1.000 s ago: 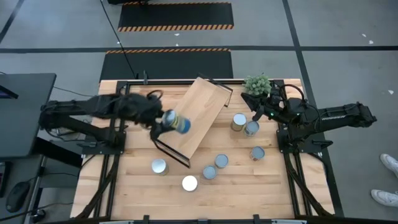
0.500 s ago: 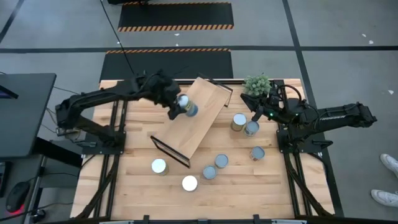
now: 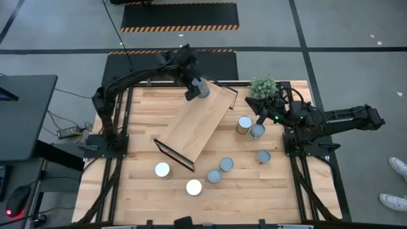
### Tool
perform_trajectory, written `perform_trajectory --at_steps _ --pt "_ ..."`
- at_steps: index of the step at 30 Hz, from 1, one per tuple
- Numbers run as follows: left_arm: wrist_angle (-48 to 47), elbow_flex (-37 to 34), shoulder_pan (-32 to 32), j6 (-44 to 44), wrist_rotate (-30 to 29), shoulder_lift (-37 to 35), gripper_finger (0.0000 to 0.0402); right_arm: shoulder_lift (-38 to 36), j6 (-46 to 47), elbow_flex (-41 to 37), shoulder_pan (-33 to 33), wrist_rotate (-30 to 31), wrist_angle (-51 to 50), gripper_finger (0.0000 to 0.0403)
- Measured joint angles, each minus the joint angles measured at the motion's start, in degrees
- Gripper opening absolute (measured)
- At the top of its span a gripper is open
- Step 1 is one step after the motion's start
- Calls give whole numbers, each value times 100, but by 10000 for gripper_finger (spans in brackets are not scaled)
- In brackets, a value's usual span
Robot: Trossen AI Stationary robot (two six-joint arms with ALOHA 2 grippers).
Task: Pick and place cans onto a shelf
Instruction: Put the canned peas on the shelf
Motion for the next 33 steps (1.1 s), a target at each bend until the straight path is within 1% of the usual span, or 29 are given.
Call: perform_trajectory --at_steps 4,9,15,22,33 --pt "-85 297 146 441 12 333 313 0 72 0 0 14 -17 32" --pt "-233 314 303 762 -5 493 313 0 127 0 0 14 -32 32" --pt "-247 317 331 1189 -108 513 313 0 138 0 2 14 -30 32" --pt "-210 316 329 1375 -108 513 314 0 140 0 2 14 -25 32" --pt "-168 314 281 1315 -64 602 315 0 138 0 2 14 55 32"
